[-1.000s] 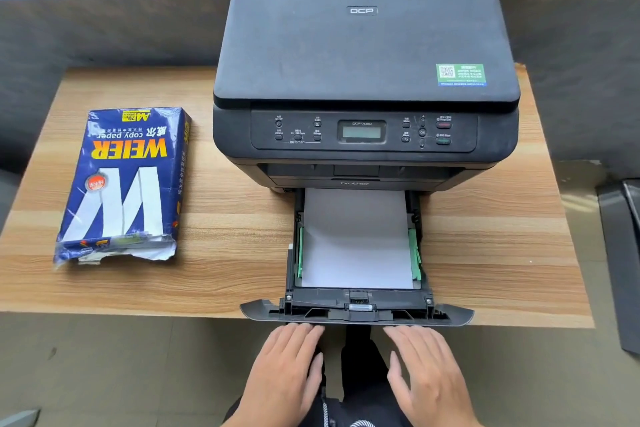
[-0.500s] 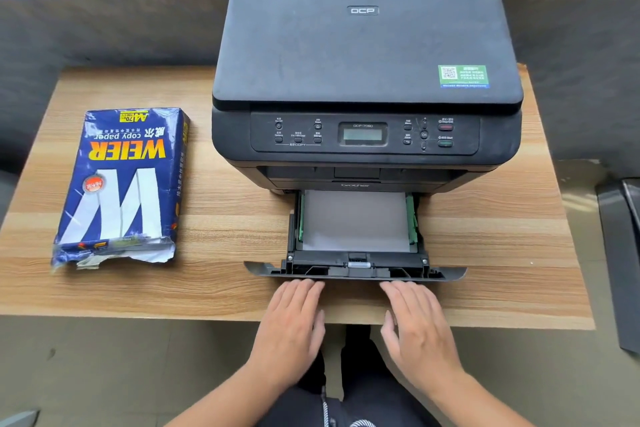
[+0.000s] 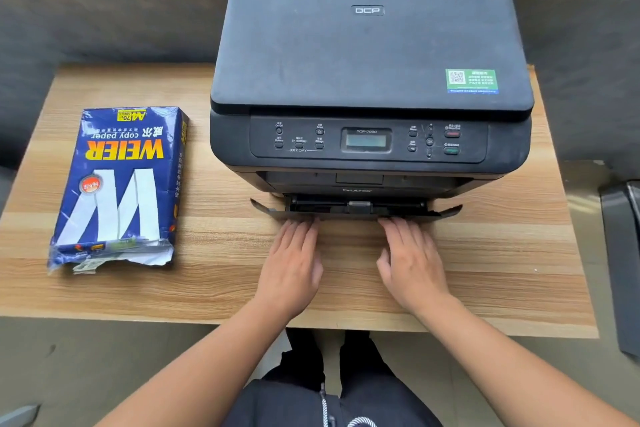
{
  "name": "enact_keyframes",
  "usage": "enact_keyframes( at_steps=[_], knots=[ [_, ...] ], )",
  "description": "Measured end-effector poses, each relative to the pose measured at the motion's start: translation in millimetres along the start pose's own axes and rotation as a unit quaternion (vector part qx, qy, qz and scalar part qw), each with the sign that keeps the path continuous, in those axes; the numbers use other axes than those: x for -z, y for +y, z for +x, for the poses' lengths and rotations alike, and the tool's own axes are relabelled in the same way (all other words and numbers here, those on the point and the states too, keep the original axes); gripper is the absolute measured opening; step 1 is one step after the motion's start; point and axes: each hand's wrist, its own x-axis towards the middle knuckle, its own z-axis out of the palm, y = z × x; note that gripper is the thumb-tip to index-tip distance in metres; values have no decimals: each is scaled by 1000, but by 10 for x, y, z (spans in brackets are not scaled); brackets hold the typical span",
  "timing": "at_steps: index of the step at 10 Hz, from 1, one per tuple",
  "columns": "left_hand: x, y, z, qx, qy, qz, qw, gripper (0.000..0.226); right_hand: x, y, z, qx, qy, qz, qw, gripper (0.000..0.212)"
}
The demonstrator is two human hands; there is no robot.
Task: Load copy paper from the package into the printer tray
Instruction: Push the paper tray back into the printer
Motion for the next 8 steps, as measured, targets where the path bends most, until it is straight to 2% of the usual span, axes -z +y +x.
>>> enact_keyframes(
  at_steps=[3, 4, 5, 7, 8],
  knots=[
    [35, 29, 214, 20, -4, -29, 999, 47, 36, -4, 123, -16, -20, -6, 1000, 44],
    [31, 8, 295, 38, -8, -17, 999, 52, 76, -10, 201, -33, -49, -14, 998, 56],
    [93, -39, 518, 80, -6, -18, 997, 47, 127, -55, 365, -52, -87, -14, 995, 66],
    [91, -53, 464, 52, 2, -27, 998, 55, 111, -142, 361, -75, -94, 7, 993, 70],
    [82, -45, 431, 62, 1, -19, 998, 60, 166, -99, 378, -77, -128, 26, 988, 68]
  ],
)
